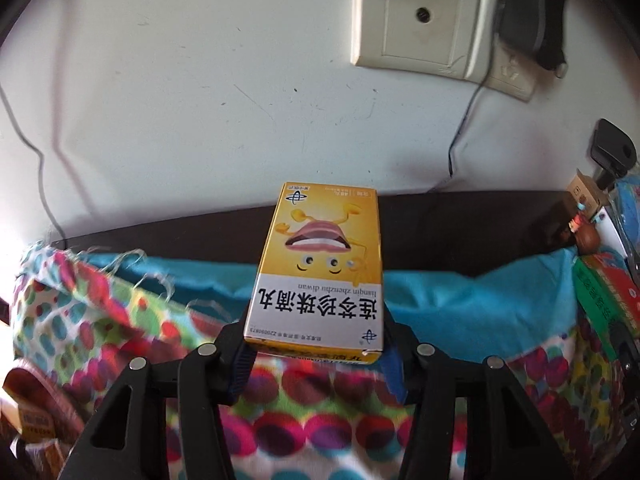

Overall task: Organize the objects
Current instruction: 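Carry the yellow box with the left gripper into the tray while the right lifts the red-green box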

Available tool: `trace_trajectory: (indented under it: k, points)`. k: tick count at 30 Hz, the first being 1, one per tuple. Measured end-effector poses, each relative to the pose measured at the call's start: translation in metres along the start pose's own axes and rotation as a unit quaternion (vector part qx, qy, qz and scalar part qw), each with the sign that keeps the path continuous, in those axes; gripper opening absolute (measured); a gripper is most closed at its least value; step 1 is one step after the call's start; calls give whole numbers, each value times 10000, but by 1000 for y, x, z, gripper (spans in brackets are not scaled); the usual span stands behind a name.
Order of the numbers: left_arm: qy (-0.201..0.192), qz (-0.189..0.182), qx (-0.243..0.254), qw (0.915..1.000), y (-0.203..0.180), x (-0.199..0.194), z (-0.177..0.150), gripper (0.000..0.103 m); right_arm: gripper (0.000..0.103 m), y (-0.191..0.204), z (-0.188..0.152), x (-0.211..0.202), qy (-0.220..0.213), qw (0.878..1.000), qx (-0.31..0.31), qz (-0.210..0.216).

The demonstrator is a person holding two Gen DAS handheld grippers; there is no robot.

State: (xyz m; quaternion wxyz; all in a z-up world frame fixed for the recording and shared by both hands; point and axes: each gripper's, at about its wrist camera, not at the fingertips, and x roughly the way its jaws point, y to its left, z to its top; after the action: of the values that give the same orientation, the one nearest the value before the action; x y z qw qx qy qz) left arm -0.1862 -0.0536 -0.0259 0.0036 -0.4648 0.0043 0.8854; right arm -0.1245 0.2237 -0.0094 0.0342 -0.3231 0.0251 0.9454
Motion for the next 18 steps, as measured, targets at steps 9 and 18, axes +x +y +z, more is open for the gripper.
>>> trace_trajectory:
  k: [9, 18]
  points:
    - [78, -131, -83, 9998, -9, -43, -56, 53, 75, 40, -19, -24, 258, 9977, -311, 544]
    - [260, -246, -447, 9984, -39, -58, -99, 53, 74, 64, -61, -42, 810, 9910, -590, 888]
